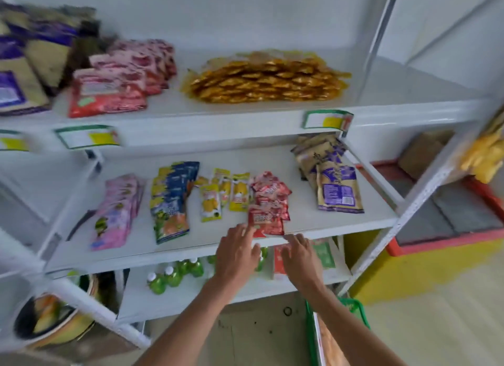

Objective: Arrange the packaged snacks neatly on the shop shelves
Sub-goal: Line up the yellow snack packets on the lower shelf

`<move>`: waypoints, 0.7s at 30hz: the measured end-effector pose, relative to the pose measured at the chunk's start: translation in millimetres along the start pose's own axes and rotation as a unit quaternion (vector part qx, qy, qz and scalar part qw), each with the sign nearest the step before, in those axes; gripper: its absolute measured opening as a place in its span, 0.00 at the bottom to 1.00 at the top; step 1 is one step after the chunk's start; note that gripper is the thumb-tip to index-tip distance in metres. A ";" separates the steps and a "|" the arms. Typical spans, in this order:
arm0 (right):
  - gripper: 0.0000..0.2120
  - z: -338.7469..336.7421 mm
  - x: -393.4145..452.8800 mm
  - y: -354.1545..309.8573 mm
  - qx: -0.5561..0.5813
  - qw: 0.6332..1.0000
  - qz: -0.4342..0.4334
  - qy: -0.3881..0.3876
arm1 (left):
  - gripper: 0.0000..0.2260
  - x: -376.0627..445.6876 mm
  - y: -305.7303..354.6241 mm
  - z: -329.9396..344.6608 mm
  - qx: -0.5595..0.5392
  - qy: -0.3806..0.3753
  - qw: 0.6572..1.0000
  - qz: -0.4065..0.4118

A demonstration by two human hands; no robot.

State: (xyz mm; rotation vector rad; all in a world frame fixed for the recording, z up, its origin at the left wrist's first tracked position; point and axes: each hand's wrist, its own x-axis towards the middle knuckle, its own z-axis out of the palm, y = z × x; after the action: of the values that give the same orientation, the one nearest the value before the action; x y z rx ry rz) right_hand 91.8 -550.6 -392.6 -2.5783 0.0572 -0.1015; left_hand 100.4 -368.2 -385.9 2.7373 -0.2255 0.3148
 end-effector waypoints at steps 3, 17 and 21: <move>0.19 25.1 3.6 -40.8 0.014 0.998 -0.033 -0.043 | 0.17 -17.4 -45.2 -4.2 -0.021 -0.027 0.996 -0.085; 0.18 121.5 142.8 -155.3 0.027 0.998 0.033 -0.045 | 0.27 68.6 -145.9 15.9 -0.022 -0.106 0.972 -0.209; 0.20 142.5 168.5 -164.0 0.097 0.990 0.085 -0.055 | 0.17 86.2 -157.2 41.5 -0.112 0.002 0.966 -0.231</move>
State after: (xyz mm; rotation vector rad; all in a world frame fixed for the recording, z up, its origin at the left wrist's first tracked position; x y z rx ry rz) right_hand 274.9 -346.8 -415.3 -2.3692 0.2153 0.0954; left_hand 222.2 -249.8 -456.6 2.4677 0.3558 0.1515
